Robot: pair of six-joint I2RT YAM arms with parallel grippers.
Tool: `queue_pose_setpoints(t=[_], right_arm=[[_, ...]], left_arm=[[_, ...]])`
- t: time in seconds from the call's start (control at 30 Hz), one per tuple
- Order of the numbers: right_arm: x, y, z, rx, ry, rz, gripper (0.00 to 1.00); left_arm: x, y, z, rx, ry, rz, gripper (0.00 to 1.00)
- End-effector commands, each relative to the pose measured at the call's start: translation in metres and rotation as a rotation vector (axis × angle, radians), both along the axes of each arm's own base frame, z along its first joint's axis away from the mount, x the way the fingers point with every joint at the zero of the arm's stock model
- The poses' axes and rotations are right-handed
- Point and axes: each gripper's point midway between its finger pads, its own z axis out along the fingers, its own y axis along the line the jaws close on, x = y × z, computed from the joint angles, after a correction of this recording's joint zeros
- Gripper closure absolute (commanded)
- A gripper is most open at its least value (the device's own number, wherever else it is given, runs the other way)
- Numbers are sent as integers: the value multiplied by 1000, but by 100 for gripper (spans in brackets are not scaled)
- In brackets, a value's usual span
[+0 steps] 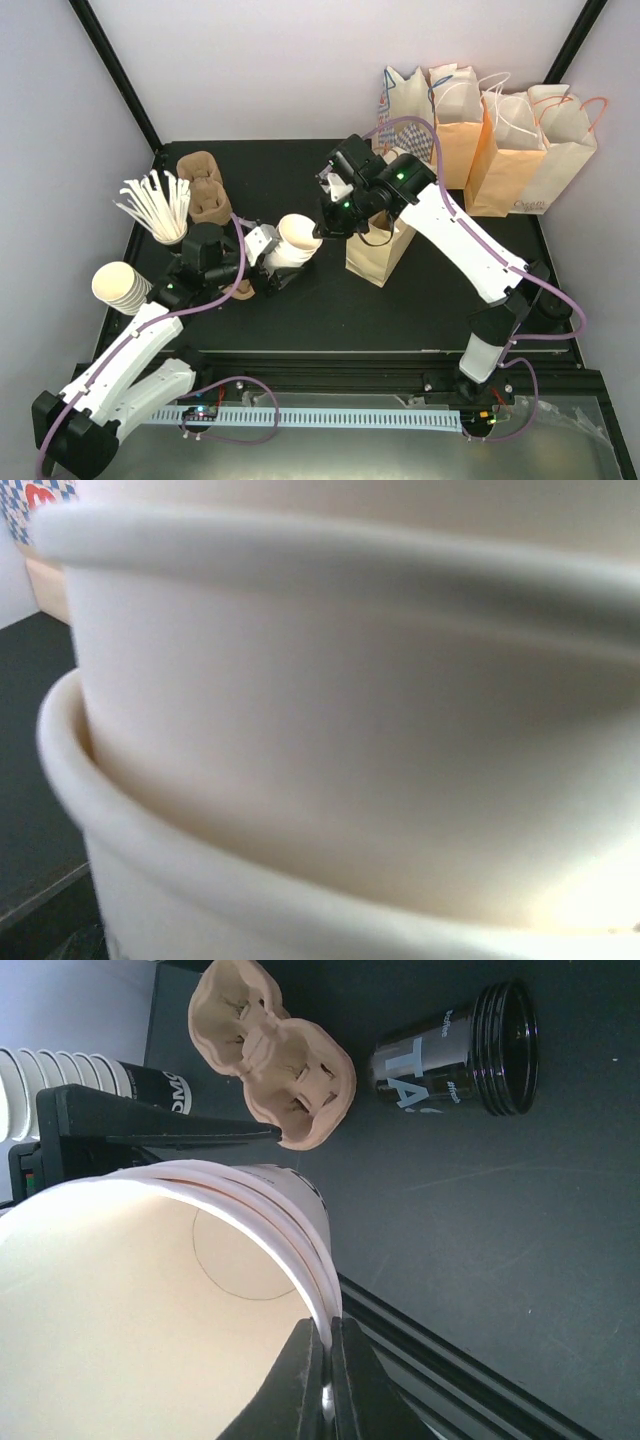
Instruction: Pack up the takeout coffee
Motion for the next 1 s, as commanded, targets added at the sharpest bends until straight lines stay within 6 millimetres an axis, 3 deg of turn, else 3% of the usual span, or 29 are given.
queue_pose_setpoints(t=[0.0,0.17,0.3,0.47,0.57,0.73,0.87,0.97], right_arm=[[-9,5,8,41,-8,35,99],[-8,0,-10,2,-9,31,99],[-9,-1,-30,8,1,5,99],[-6,-3,-44,-1,-10,-40,99],[-3,-5,-54,-15,-36,-59,99],[0,-7,-93,-28,-62,-88,99],[-2,-4,-113,-47,-36,-85,99],[-4,-4,-107,-45,-29,-90,99]], left_arm=[[1,-3,13,-51,-28,0,1],[5,2,-5,-51,91,68,1],[7,1,-32,-115,249,137,1],[12,5,-56,-139,199,213,1],[17,8,-80,-97,230,254,1],[20,11,-122,6,362,300,1],[23,9,-133,18,356,299,1],[23,6,-133,26,283,265,1]])
